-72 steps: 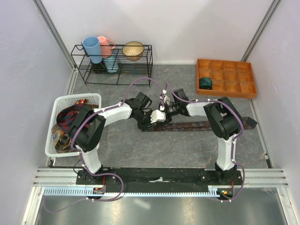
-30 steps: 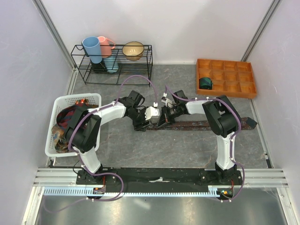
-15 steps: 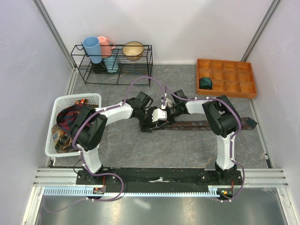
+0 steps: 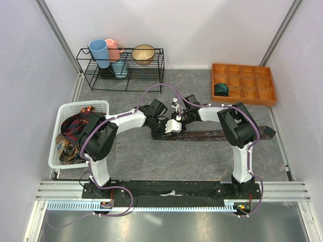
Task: Roll the ties
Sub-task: Roll the tie at the center of the board.
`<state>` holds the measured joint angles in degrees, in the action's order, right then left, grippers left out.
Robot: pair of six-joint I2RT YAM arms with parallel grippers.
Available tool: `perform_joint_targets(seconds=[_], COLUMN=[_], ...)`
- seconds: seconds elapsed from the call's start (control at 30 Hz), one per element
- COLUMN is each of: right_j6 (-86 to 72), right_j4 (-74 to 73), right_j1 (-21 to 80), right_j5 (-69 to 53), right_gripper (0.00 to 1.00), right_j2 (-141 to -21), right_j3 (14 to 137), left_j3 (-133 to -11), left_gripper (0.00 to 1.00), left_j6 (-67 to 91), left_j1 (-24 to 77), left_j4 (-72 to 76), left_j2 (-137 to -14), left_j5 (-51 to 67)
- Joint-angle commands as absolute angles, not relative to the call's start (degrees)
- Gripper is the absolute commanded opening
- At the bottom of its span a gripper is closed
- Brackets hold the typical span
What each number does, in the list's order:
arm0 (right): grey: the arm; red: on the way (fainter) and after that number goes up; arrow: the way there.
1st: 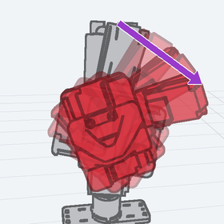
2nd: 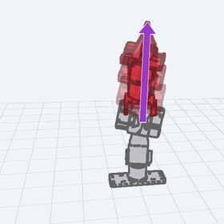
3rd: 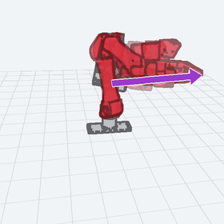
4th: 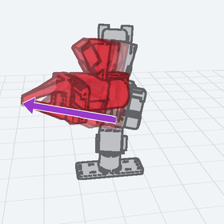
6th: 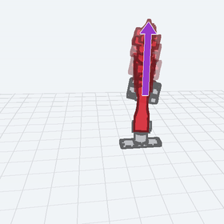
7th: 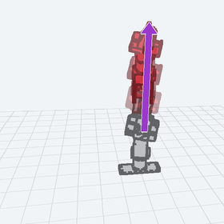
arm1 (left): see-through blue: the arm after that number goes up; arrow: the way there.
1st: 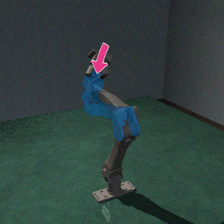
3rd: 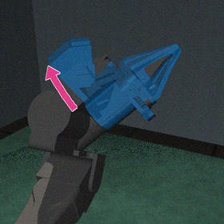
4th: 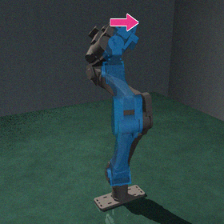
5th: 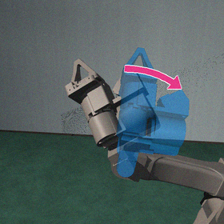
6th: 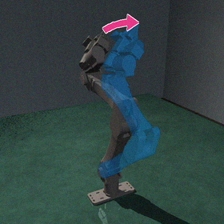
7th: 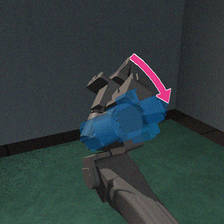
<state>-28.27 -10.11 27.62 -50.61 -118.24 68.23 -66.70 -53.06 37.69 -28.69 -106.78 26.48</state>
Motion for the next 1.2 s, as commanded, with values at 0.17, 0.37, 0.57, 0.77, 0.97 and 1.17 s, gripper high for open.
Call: perform_joint_targets(seconds=[0.17, 0.37, 0.57, 0.77, 0.97, 1.17], right_j6=[-24.35, -22.15, -22.24, -22.32, -22.24, -22.24], right_j4=[-13.53, -15.2, -15.38, -15.56, -15.47, -15.47], right_j1=[27.95, 27.42, 27.07, 26.81, 26.63, 26.63], right_j5=[-47.99, -45.97, -45.53, -45.18, -44.83, -44.82], right_gripper=[0.0, 0.0, 0.0, 0.0, 0.0, 0.0], right_j2=[-119.17, -121.11, -122.95, -123.4, -123.31, -123.31], right_j3=[71.28, 70.66, 71.1, 71.19, 71.19, 70.93], left_j3=[-65.74, -64.78, -61.62, -61.96, -63.28, -65.04], left_gripper=[0.47, 0.65, 0.66, 0.61, 0.53, 0.38], left_j6=[-56.79, -54.93, -56.42, -55.2, -53.97, -51.77], left_j1=[37.36, 33.05, 30.5, 30.41, 30.67, 32.34], left_j4=[-31.03, -31.02, -30.5, -29.62, -29.62, -29.62], left_j2=[-107.84, -103.9, -100.81, -100.02, -100.02, -100.02], left_j5=[26.19, 29.09, 30.93, 33.04, 36.21, 37.18])
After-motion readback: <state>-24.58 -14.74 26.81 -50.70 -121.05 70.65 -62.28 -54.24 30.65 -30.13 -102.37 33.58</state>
